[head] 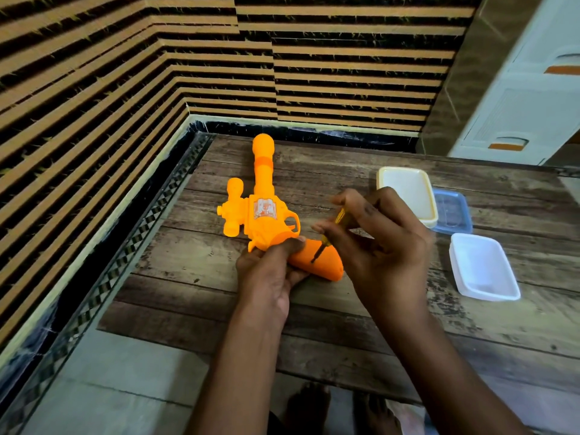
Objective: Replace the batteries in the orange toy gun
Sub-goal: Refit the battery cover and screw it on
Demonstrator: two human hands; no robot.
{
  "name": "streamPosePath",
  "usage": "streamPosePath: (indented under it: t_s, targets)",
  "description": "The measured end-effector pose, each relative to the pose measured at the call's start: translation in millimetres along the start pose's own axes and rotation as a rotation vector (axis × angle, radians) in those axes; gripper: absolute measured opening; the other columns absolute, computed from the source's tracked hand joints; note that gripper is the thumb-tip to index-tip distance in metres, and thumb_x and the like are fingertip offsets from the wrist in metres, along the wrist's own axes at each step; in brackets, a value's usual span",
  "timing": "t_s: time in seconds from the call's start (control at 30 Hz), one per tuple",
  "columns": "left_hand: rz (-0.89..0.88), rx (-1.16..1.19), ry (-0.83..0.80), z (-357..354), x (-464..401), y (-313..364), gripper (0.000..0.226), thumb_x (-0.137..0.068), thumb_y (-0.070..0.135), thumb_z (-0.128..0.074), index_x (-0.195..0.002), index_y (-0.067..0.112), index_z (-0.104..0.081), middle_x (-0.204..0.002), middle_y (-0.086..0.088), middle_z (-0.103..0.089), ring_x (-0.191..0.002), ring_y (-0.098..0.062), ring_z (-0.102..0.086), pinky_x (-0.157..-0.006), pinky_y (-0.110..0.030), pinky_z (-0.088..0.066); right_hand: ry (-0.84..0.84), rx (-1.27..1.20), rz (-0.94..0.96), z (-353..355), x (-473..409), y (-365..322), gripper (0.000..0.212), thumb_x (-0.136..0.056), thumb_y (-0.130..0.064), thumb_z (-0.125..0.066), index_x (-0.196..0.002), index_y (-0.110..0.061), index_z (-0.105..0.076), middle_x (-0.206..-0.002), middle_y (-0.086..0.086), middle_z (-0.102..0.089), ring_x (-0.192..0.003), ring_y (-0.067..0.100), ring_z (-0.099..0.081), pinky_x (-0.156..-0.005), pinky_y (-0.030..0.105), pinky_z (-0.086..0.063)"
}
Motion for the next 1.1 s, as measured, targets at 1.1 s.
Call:
streamPosePath:
  t_s: [1.1]
  targets:
    - [-0.026,-0.031,-0.024,-2,0,2,0.029,-0.083,-0.012,-0.068,-0.110,0.000,-0.070,-0.093,-0.018,-0.074,-0.089,-0.030,-0.071,-0.053,-0.035,-0.060,-0.028,0.012,0.071,-12,-3,-15,0.020,-0.096,-0.012,-0.076,-0.112,0.001,-0.076,-0.095,0.008,-0.071,-0.080,0.016,-0.066,-0.068,0.020,-0.049]
Point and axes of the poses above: each hand's wrist, its own x-axis away from the middle knuckle, its own z-axis out of the back of the hand, y = z × x, the point moved 10 cm from there along -x, towards the middle knuckle
